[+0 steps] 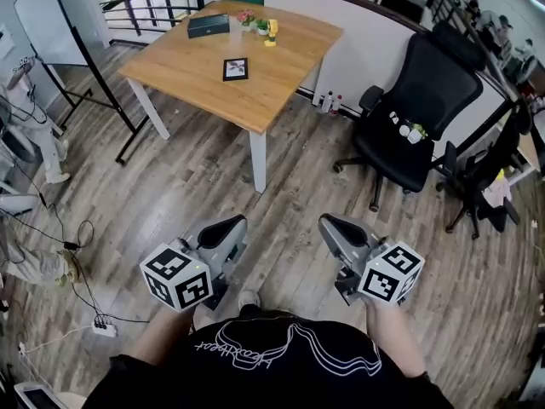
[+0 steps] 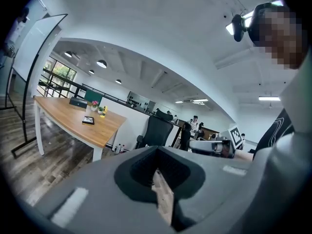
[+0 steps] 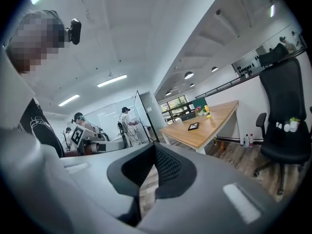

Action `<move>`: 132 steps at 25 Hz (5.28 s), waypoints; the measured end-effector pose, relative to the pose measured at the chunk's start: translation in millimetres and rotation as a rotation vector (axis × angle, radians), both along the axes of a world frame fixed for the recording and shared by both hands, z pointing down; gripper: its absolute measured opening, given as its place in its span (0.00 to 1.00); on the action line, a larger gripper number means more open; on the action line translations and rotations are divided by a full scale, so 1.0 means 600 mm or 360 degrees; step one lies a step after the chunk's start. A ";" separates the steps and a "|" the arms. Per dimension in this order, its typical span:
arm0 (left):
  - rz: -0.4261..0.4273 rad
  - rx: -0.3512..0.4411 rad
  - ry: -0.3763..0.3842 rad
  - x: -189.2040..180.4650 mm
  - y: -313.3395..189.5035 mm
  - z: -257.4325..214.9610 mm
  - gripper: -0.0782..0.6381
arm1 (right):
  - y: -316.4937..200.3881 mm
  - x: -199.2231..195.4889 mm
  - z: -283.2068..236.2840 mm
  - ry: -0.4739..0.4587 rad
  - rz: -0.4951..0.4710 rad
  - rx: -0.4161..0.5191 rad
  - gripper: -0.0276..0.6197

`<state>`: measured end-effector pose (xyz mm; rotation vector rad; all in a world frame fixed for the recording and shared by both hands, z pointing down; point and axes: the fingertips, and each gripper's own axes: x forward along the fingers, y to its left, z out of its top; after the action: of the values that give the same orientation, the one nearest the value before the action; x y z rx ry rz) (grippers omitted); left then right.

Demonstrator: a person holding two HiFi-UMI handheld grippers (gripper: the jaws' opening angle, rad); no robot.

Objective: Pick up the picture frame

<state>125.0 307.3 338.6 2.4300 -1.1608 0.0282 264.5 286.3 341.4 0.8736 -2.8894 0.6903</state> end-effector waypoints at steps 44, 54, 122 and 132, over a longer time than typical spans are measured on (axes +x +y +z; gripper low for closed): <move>-0.0182 -0.0213 -0.0175 -0.372 -0.775 0.142 0.53 | -0.835 -0.332 0.168 0.0189 0.0012 -0.0189 0.45; -0.0164 -0.0390 -0.0152 -0.471 -0.903 0.198 0.52 | -1.009 -0.442 0.242 0.0354 0.0085 -0.0362 0.43; 0.0199 -0.0721 -0.0309 -0.554 -0.862 0.356 0.50 | -0.918 -0.502 0.444 0.0859 0.0435 -0.0747 0.22; 0.0218 -0.0830 -0.0272 -0.504 -0.775 0.388 0.50 | -0.822 -0.501 0.443 0.0828 0.0349 -0.0740 0.21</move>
<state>-177.6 -157.7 571.5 2.0585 -0.9093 0.5228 -36.2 -206.8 607.3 1.1026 -2.0838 0.9323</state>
